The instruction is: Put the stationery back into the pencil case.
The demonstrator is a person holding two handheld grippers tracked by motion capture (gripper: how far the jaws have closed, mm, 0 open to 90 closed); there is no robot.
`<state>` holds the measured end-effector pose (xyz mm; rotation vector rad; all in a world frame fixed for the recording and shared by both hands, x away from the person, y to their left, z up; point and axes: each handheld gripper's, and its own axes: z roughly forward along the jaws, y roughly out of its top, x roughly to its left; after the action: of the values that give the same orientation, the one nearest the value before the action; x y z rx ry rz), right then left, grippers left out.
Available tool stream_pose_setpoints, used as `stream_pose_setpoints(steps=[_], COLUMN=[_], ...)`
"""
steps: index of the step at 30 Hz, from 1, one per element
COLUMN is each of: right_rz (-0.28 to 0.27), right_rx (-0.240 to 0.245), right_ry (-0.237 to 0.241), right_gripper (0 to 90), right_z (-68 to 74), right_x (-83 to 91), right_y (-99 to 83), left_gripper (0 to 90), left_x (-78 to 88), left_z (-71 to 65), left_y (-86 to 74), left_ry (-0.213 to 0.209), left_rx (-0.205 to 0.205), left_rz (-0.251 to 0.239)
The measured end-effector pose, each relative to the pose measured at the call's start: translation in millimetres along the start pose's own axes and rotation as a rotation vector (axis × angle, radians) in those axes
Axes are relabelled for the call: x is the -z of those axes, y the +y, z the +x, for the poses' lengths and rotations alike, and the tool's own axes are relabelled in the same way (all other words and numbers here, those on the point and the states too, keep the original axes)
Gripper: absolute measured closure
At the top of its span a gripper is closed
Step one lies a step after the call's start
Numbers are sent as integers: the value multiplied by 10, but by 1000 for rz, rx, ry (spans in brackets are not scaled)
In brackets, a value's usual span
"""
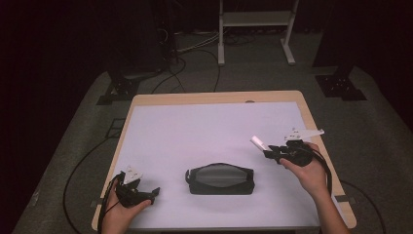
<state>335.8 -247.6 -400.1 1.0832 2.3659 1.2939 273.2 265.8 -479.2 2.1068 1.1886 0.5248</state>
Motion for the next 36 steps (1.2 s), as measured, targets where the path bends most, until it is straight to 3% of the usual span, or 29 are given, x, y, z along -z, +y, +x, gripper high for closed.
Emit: stream_pose_setpoints(steps=[14,36], right_rz=[-11,69], right_rx=[109,290], right_ry=[111,319], right_gripper=[706,706], right_z=[333,712], right_x=[28,-272], right_y=[167,246], left_gripper=[19,20], left_x=[0,0], left_z=[0,0], left_y=[0,0], left_ry=[0,0], left_rx=[0,0], left_rz=[0,1])
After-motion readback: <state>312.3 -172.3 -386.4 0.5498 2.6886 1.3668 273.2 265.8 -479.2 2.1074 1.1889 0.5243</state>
